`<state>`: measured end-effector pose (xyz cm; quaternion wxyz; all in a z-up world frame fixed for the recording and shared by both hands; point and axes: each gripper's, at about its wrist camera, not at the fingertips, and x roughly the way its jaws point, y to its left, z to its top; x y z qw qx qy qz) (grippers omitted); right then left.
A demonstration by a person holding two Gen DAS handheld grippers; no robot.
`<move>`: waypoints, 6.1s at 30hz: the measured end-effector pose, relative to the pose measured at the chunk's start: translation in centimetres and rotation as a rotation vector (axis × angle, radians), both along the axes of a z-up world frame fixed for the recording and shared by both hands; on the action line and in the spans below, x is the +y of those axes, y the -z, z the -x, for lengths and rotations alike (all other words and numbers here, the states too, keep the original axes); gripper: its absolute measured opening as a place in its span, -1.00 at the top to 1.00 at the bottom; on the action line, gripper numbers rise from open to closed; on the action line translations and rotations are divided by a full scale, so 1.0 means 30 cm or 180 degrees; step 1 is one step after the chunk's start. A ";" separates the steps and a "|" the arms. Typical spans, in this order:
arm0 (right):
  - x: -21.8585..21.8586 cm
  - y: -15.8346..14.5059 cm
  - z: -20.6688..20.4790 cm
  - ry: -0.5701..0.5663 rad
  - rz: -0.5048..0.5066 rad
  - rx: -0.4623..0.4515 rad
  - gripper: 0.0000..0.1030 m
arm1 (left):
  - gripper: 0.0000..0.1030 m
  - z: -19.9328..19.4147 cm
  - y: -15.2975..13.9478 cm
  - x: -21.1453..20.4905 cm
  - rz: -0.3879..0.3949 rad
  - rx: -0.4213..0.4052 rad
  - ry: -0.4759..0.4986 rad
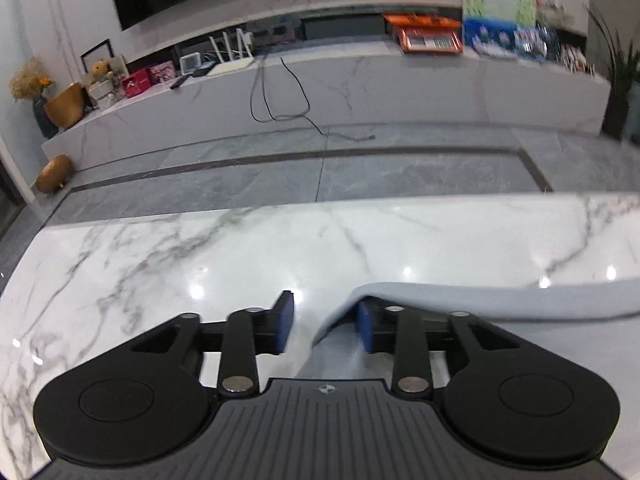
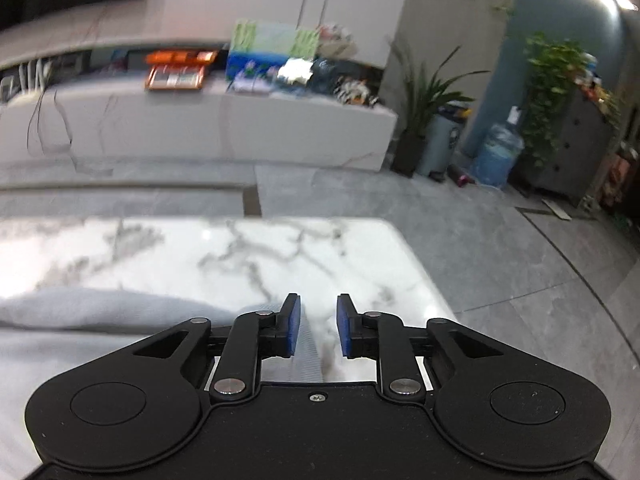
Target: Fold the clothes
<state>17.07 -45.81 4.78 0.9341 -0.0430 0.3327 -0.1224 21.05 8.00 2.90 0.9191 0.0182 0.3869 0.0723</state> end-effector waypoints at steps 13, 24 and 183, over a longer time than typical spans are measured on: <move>0.379 0.049 -0.014 -0.1446 -0.0500 0.0530 0.86 | 0.30 0.117 -0.048 -0.021 -0.0143 0.0102 0.0372; 0.462 0.079 -0.235 -0.1045 -0.0404 0.0503 0.86 | 0.30 0.128 -0.020 0.037 -0.0053 0.0103 0.0432; 0.129 0.096 0.400 -0.0105 -0.1334 0.0394 0.56 | 0.12 0.250 -0.076 0.470 0.1265 0.0407 -0.1409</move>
